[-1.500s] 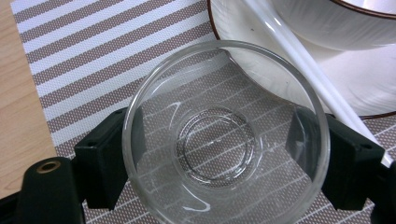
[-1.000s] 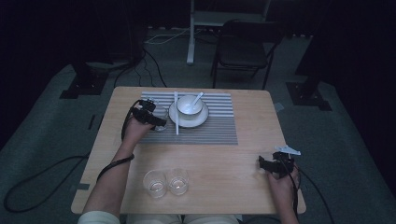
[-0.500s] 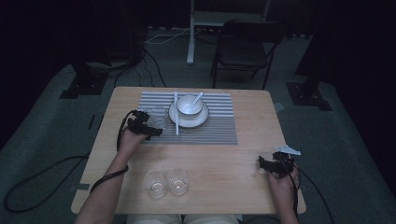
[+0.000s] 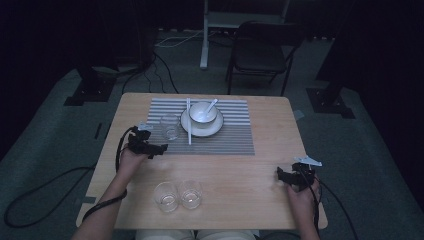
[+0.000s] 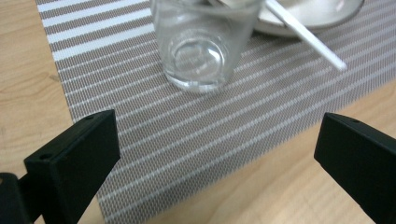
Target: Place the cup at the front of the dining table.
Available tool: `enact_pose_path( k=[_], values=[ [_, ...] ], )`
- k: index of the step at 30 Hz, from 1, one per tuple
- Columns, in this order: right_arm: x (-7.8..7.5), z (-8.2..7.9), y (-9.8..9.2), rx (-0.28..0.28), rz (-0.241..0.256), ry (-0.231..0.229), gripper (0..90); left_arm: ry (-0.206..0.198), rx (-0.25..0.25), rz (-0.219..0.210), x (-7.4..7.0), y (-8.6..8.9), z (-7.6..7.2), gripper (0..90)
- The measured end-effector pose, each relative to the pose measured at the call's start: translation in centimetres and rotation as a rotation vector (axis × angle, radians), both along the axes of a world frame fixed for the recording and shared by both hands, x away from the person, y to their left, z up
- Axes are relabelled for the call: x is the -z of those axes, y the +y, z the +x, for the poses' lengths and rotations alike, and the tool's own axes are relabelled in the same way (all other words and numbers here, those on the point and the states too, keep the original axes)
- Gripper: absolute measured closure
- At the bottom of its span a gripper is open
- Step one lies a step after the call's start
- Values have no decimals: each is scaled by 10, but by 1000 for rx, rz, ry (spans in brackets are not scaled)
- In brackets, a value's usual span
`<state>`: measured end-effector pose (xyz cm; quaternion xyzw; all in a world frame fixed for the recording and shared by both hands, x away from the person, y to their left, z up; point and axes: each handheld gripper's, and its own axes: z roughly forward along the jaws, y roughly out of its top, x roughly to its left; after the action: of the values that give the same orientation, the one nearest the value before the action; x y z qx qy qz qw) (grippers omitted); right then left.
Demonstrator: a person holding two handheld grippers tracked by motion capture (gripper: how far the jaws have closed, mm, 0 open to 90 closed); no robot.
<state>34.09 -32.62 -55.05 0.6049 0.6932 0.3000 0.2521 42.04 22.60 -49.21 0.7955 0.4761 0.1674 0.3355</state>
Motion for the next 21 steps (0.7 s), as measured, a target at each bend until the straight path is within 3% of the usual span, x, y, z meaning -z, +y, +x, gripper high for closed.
enact_pose_path(
  k=[10, 12, 14, 21],
  values=[
    [0, -1, 0, 3, 0, 0, 118, 3, 18, 5, 6, 12, -33, 3],
    [0, -1, 0, 3, 0, 0, 118, 1, 17, -18, 6, 17, -40, 4],
    [0, -1, 0, 4, 0, 1, 118, -1, 4, -44, 7, 20, -45, 4],
    [0, -1, 0, 3, 0, 1, 118, -26, -18, -33, 15, 28, -60, 3]
  ],
)
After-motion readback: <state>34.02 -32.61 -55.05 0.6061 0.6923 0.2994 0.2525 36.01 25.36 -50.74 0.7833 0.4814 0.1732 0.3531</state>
